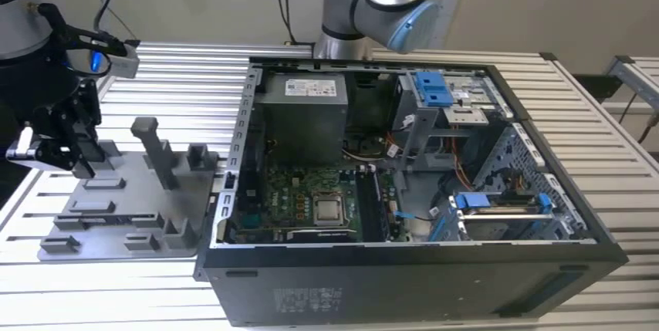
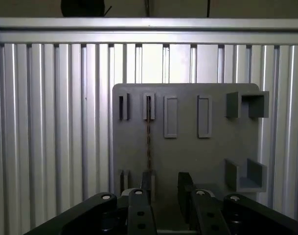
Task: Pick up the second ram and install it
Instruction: 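Pick up the second ram and move it above second insertion slot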
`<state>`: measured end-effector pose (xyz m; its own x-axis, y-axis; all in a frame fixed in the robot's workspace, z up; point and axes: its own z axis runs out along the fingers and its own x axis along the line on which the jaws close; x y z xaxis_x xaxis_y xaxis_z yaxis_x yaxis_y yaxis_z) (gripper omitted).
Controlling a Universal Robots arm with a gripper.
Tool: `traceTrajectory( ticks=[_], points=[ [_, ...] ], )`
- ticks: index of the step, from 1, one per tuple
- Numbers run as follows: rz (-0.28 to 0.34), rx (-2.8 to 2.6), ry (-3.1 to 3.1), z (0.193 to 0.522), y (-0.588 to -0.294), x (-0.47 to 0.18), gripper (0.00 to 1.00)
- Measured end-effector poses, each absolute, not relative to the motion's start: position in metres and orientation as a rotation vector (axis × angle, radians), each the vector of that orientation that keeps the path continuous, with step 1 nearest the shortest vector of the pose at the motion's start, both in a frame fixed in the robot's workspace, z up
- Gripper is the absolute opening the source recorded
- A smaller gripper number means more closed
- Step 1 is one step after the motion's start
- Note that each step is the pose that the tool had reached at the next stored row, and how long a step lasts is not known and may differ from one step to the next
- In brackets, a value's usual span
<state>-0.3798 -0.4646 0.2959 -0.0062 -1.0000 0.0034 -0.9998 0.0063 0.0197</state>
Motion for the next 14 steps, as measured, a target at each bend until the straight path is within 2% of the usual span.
traceTrajectory(
  ticks=[14],
  points=[
    [-0.018,2.204,-2.215,0.281,-0.466,-0.380,0.36]
  ],
)
